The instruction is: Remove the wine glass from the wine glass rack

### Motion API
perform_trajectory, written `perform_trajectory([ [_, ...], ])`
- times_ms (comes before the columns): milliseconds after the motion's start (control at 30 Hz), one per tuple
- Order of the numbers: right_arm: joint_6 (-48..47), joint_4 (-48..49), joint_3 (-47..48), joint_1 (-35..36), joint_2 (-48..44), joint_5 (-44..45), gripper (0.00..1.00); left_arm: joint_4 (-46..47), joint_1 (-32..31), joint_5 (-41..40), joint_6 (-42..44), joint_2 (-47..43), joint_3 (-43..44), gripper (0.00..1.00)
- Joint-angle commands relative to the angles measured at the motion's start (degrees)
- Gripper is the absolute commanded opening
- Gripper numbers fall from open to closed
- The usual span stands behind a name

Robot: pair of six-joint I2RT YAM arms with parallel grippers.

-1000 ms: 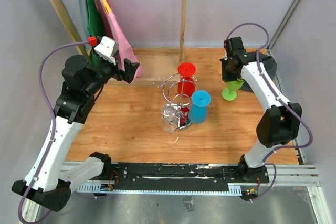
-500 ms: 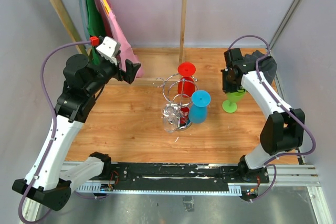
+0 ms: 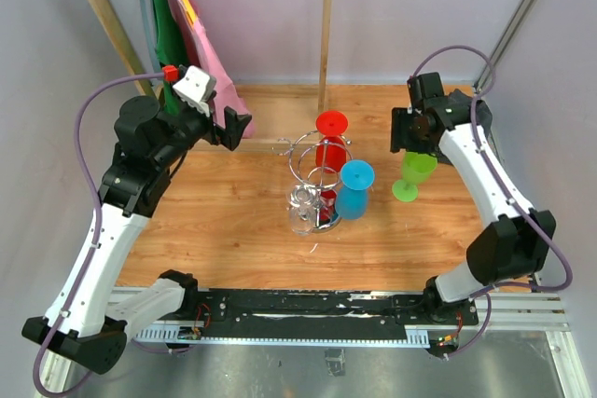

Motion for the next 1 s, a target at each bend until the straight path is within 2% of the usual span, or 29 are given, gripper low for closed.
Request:
perform_trajectory([
  [0, 1.23, -5.77, 4.97, 1.44, -6.51, -1.37, 0.65, 0.57, -0.34, 0.96, -1.01, 0.28, -0.33, 0.99],
  [133, 2.02, -8.27, 8.65, 1.98, -11.04, -3.98, 0.69, -0.01, -0.32, 1.64, -4.05, 1.05, -0.16, 0.99],
  [233, 3.17, -6.85, 12.37, 1.91, -11.53, -10.65, 0.69, -0.48, -0.32, 2.72, -6.46, 1.65, -0.44, 0.99],
  [400, 5.5, -9.46, 27.88, 1.96, -0.82, -26.46, 0.64, -0.25, -0.33, 3.75, -8.42, 3.14, -0.15, 0.99],
  [567, 8.68, -10.04, 36.87, 1.86, 5.86, -33.78, 0.6, -0.18, -0.35, 3.69, -8.73, 3.52, 0.63, 0.99],
  [967, 13.74, -3.45, 26.72, 1.92, 4.77, -40.47, 0.6, -1.85, -0.29, 4.36, -10.29, 2.01, -0.69, 0.99],
])
